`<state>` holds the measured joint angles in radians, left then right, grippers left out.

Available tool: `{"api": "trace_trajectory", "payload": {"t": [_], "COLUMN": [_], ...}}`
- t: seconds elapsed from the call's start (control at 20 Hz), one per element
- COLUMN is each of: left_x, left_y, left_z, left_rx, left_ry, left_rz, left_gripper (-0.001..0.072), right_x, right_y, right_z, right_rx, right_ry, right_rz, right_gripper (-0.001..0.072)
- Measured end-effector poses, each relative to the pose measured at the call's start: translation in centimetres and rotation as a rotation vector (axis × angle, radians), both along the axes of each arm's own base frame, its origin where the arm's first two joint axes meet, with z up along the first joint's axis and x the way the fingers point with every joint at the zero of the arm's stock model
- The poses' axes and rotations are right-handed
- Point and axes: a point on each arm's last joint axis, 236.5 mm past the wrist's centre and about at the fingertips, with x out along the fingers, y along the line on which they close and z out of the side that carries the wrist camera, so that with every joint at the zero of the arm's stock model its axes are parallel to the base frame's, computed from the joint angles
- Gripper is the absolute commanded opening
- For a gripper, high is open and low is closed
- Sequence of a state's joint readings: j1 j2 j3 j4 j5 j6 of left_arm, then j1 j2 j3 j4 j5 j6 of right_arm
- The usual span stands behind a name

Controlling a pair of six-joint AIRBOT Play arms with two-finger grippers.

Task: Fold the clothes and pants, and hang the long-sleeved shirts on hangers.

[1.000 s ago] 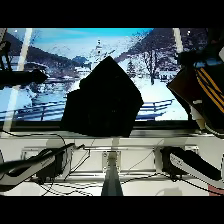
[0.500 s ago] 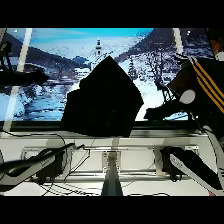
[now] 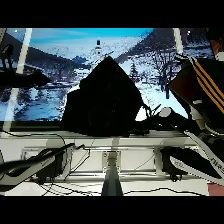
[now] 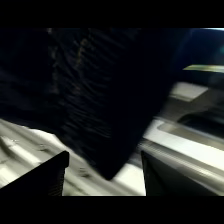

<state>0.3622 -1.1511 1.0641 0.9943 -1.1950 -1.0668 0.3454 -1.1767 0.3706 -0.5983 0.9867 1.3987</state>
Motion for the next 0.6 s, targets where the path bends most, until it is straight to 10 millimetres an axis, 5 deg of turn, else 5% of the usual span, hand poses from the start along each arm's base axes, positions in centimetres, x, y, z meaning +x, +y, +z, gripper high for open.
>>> {"api": "trace_trajectory", "payload": {"t": [0.15, 0.4, 0.6], "left_x": [-0.1, -0.6, -3.8], "left_y": [-0.1, 0.8, 2.6], "left_z": [0.0, -0.7, -4.3], "left_rx": [-0.003, 0.042, 0.135], "left_ry": [0.006, 0.029, 0.17], "left_rz": [-0.002, -0.006, -0.009], "left_gripper": [0.0701, 0.0692, 0.069], "right_x": [0.8, 8.7, 16.5], "right_y": [0.9, 2.9, 3.3], "right_z": [-0.6, 2.4, 7.0], "right_rx": [0.022, 0.064, 0.019], "right_ry": [-0.013, -0.269, -0.566], "right_rz": [-0.024, -0.047, -0.016], "right_gripper": [0.0054, 0.0032, 0.0032]}}
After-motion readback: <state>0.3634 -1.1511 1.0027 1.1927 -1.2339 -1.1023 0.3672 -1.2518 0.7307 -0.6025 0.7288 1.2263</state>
